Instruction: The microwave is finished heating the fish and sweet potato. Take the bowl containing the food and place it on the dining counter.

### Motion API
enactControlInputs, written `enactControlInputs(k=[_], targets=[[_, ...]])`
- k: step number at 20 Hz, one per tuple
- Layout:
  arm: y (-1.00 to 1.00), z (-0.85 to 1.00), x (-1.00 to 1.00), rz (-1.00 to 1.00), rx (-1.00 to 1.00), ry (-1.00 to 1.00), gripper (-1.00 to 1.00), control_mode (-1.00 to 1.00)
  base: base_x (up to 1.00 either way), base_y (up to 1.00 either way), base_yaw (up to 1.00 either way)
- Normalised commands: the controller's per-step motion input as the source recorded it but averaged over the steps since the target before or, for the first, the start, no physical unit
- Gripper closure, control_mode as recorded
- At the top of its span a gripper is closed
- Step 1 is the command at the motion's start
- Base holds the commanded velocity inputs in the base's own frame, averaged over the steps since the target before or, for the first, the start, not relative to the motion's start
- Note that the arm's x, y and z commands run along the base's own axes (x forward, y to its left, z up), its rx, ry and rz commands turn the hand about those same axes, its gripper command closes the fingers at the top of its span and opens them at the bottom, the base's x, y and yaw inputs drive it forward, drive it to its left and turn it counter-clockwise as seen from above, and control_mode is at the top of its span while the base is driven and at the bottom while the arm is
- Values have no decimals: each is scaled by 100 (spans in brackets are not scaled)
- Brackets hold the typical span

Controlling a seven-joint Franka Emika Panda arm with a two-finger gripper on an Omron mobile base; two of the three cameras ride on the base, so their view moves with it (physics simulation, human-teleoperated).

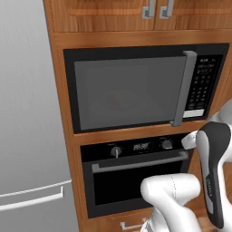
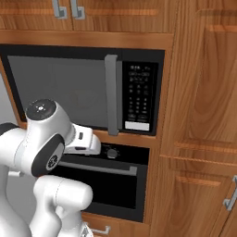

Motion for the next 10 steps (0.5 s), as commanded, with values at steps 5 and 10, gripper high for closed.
enactControlInputs(k=[5,10], targets=[[0,0,0,0,0,0,-100,100,-30,-32,0],[0,0,0,0,0,0,-100,100,-41,-19,0]])
